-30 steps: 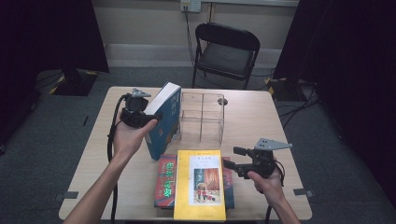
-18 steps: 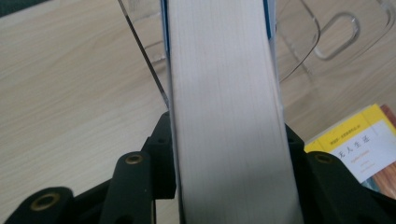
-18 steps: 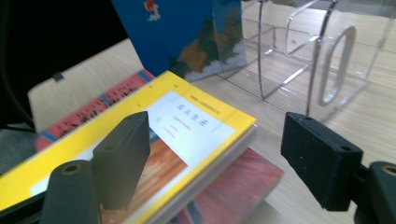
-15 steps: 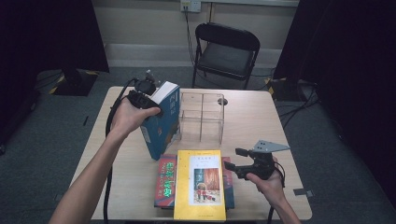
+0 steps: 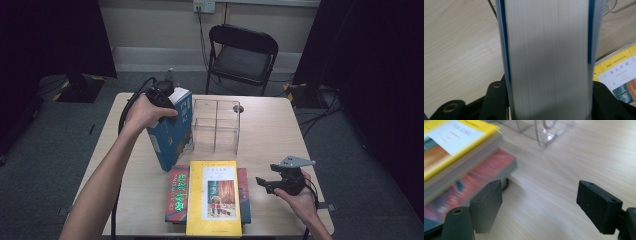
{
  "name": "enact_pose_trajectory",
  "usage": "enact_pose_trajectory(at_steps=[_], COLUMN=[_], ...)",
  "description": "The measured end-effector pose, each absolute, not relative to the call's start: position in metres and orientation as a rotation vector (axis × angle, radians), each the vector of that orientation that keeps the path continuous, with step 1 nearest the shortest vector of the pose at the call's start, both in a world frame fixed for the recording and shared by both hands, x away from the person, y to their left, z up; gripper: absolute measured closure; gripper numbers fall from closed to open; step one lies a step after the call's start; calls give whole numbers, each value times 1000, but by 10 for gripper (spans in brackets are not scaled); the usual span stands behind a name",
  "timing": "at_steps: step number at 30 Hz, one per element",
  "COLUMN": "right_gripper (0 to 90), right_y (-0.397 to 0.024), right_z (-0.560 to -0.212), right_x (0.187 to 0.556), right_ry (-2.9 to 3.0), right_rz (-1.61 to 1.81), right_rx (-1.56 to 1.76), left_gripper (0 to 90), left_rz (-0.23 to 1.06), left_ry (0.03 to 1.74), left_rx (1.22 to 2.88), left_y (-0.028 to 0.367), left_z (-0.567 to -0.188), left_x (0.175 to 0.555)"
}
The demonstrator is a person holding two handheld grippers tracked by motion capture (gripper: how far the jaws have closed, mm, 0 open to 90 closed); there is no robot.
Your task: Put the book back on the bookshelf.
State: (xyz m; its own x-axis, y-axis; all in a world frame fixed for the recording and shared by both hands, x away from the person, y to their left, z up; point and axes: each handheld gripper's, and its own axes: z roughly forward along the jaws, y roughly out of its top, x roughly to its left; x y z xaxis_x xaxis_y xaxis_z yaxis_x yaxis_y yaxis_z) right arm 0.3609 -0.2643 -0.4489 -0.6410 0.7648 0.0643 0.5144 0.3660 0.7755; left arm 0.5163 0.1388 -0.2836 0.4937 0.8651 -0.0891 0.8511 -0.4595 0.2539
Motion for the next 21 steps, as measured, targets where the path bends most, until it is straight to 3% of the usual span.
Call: enact_pose_trajectory(at_steps=[9, 21], right_gripper=[190, 187], right_y=[-269, -269], right_z=[-482, -485], right_x=[368, 371], right_ry=[2368, 2381], right_rz=[955, 927], right_rx=[1167, 1180], left_gripper=[591, 617], left_rz=[77, 22], left_ry=[1480, 1664], left_rx=[2541, 2411], left_y=[130, 135], left_z=[-290, -284], left_x=[524, 527])
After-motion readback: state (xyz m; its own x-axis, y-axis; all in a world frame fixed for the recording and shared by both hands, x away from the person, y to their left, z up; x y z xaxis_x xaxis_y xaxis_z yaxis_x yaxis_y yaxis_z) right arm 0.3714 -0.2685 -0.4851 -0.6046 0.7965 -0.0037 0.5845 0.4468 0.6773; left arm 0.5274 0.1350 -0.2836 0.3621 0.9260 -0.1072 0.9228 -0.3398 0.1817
